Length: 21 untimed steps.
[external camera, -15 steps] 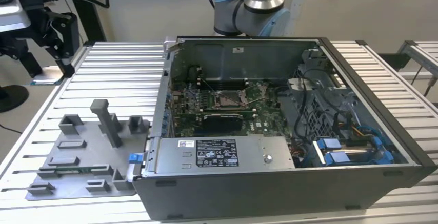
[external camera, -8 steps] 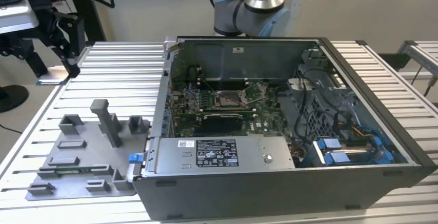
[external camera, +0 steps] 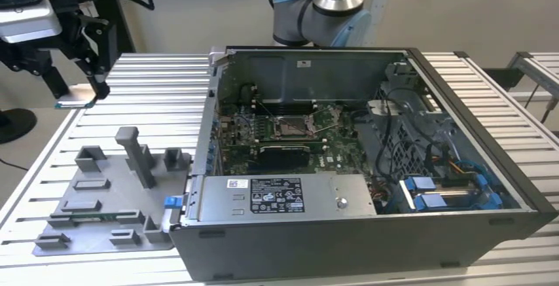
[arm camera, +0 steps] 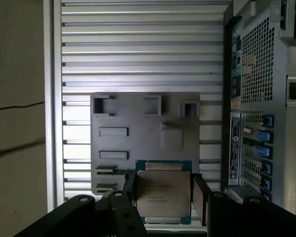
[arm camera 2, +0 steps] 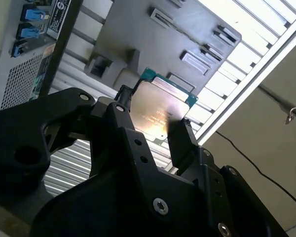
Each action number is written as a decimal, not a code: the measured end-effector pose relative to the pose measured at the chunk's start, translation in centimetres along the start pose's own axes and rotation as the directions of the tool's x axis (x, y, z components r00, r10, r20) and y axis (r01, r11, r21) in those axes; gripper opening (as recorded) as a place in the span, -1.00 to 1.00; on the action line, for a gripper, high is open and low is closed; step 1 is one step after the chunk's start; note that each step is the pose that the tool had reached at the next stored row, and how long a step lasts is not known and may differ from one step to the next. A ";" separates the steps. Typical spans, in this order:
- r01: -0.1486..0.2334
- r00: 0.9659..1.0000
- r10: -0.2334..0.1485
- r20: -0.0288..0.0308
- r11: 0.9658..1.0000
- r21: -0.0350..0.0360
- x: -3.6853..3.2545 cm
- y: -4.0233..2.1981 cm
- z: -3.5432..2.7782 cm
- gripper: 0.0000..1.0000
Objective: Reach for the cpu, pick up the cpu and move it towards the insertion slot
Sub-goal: 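Pick up the cpu and move it towards the insertion slot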
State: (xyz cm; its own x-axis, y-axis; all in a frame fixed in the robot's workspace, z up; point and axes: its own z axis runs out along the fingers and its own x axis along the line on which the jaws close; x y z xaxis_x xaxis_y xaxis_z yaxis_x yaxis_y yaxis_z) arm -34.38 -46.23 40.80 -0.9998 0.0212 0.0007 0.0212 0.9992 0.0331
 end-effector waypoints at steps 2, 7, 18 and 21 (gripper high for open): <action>0.000 1.000 0.000 0.000 1.000 0.000 -0.25 0.00 0.00 -1.00; 0.000 1.000 0.000 0.000 1.000 0.000 -0.90 0.02 0.00 -1.00; 0.000 1.000 0.000 0.000 1.000 0.000 -2.53 0.06 0.01 -1.00; 0.000 1.000 0.000 0.000 1.000 0.000 -2.95 0.07 0.00 -1.00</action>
State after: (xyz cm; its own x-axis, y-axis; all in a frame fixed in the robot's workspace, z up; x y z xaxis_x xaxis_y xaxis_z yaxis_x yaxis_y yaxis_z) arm -31.44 -46.23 40.79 -0.9998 0.0212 0.0006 0.0212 0.9992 0.0332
